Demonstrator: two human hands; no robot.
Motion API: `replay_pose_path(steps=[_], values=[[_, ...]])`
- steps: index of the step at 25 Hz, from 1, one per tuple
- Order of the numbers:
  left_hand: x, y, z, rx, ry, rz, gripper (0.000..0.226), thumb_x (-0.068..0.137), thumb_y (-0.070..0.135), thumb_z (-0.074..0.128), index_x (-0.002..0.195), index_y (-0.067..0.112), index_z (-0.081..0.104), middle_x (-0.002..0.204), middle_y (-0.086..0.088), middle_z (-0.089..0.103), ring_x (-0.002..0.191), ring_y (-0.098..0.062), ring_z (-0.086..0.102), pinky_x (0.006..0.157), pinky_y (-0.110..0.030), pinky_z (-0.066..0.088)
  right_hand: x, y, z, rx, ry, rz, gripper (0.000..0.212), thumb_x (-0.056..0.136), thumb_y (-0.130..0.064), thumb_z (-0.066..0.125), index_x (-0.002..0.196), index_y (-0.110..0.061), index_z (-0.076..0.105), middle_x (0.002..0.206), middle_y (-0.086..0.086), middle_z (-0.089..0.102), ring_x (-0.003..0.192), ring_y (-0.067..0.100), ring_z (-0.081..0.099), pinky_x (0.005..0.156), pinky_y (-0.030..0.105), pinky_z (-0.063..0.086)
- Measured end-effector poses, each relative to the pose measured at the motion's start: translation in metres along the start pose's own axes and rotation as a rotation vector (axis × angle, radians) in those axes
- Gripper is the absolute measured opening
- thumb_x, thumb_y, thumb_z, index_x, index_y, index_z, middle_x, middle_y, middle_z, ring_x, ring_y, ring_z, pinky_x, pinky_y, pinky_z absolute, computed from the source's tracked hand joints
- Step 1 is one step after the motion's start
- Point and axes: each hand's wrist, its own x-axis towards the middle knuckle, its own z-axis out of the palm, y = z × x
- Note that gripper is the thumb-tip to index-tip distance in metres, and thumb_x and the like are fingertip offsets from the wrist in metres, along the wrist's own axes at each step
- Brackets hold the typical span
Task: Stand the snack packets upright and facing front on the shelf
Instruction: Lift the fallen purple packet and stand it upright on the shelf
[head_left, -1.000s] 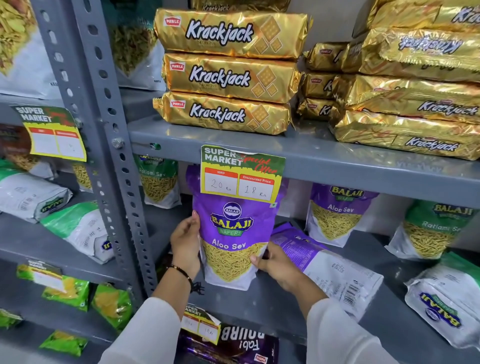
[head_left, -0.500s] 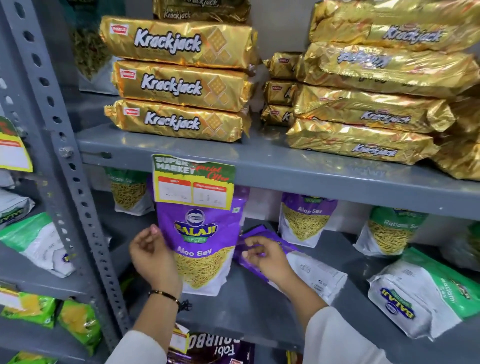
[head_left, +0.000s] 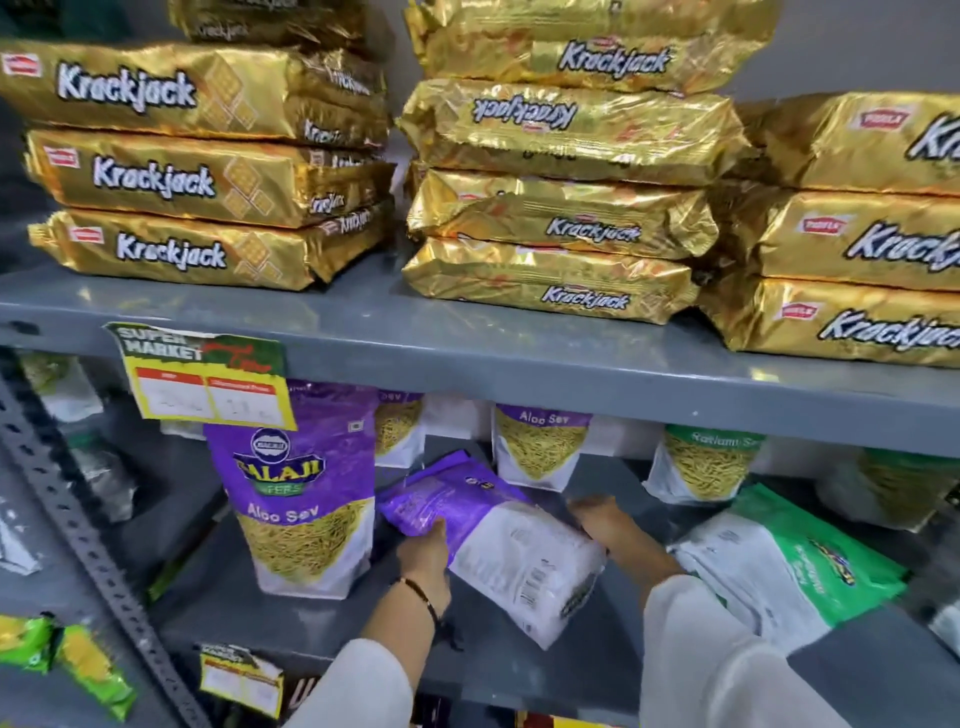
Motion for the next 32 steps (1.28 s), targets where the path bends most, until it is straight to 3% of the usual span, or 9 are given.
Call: replay_pose_path(steps=[2, 4, 8, 10, 14, 17, 24, 29, 32], values=[[0.002, 0.002, 0.005, -0.060, 0.030, 0.028, 0.019, 0.087, 0.019, 0.056, 0.079, 0.002, 0.058, 0.084, -0.017, 0.056, 0.059, -0.025, 0.049, 0.052, -0.028, 0.038, 0.016, 0.008, 0.003, 0.156, 0.001, 0.079, 0.021, 0.089, -0.022, 0.051, 0.087, -0.004, 0.062, 0.109, 0.022, 0.062, 0.104, 0.029, 0.059, 0.087, 0.037, 0.045], [0.006, -0.001, 0.005, -0.083, 0.067, 0.060, 0.022, 0.086, 0.011, 0.057, 0.064, 0.012, 0.053, 0.068, -0.014, 0.053, 0.050, -0.021, 0.044, 0.045, -0.023, 0.037, 0.031, 0.020, 0.007, 0.264, -0.063, 0.105, 0.038, 0.084, -0.023, 0.060, 0.111, 0.003, 0.057, 0.115, 0.021, 0.061, 0.108, 0.034, 0.059, 0.092, 0.039, 0.046], [-0.015, -0.001, -0.004, -0.209, 0.023, 0.085, 0.013, 0.085, 0.008, 0.059, 0.074, 0.016, 0.057, 0.065, -0.004, 0.062, 0.037, -0.004, 0.055, 0.034, -0.011, 0.039, 0.016, 0.025, 0.006, 0.534, -0.133, 0.107, 0.008, 0.073, -0.004, 0.068, 0.066, -0.004, 0.064, 0.067, 0.012, 0.064, 0.062, 0.023, 0.060, 0.074, 0.035, 0.049], [-0.036, 0.003, -0.005, -0.242, -0.063, 0.145, 0.008, 0.086, 0.009, 0.058, 0.079, 0.014, 0.059, 0.053, 0.004, 0.067, 0.038, 0.001, 0.058, 0.036, -0.010, 0.042, -0.002, 0.029, 0.002, 0.673, -0.067, 0.094, 0.025, 0.075, 0.011, 0.060, 0.056, -0.006, 0.061, 0.046, 0.002, 0.061, 0.043, 0.011, 0.056, 0.052, 0.019, 0.049], [-0.067, 0.027, 0.007, -0.236, -0.314, 0.373, 0.013, 0.086, 0.002, 0.054, 0.089, 0.007, 0.065, 0.059, 0.001, 0.072, 0.051, -0.002, 0.066, 0.047, -0.013, 0.051, -0.029, 0.044, -0.003, 0.746, 0.076, 0.035, 0.035, 0.077, 0.016, 0.043, 0.057, -0.009, 0.056, 0.047, 0.003, 0.048, 0.035, 0.007, 0.038, 0.036, 0.017, 0.027], [-0.068, 0.044, 0.018, -0.173, -0.336, 0.494, 0.017, 0.085, -0.002, 0.054, 0.091, 0.009, 0.066, 0.063, 0.010, 0.075, 0.059, -0.001, 0.068, 0.056, -0.015, 0.054, -0.036, 0.051, -0.002, 0.850, 0.168, 0.018, 0.034, 0.081, 0.016, 0.046, 0.059, -0.009, 0.054, 0.042, 0.001, 0.048, 0.027, 0.002, 0.036, 0.031, 0.012, 0.028], [-0.068, 0.037, 0.025, -0.084, -0.397, 0.548, 0.020, 0.086, 0.001, 0.054, 0.085, 0.016, 0.067, 0.069, 0.012, 0.075, 0.064, 0.000, 0.066, 0.061, -0.013, 0.054, -0.060, 0.053, 0.010, 1.042, 0.234, 0.054, 0.027, 0.086, 0.009, 0.049, 0.064, -0.008, 0.053, 0.059, 0.010, 0.059, 0.032, 0.008, 0.054, 0.038, 0.018, 0.050], [-0.069, 0.028, 0.026, -0.049, -0.378, 0.601, 0.016, 0.088, 0.008, 0.054, 0.098, 0.015, 0.064, 0.095, 0.000, 0.069, 0.081, -0.010, 0.063, 0.072, -0.018, 0.053, -0.088, 0.049, 0.022, 1.098, 0.258, -0.113, 0.016, 0.077, 0.003, 0.065, 0.078, -0.012, 0.060, 0.079, 0.009, 0.057, 0.066, 0.021, 0.058, 0.061, 0.028, 0.054], [-0.075, 0.019, 0.029, -0.047, -0.327, 0.687, 0.017, 0.087, 0.005, 0.054, 0.101, 0.008, 0.064, 0.095, -0.002, 0.068, 0.086, -0.009, 0.060, 0.081, -0.022, 0.051, -0.102, 0.038, 0.042, 0.906, 0.181, -0.254, 0.035, 0.070, 0.001, 0.073, 0.102, -0.011, 0.065, 0.104, 0.009, 0.059, 0.086, 0.015, 0.058, 0.070, 0.010, 0.049]])
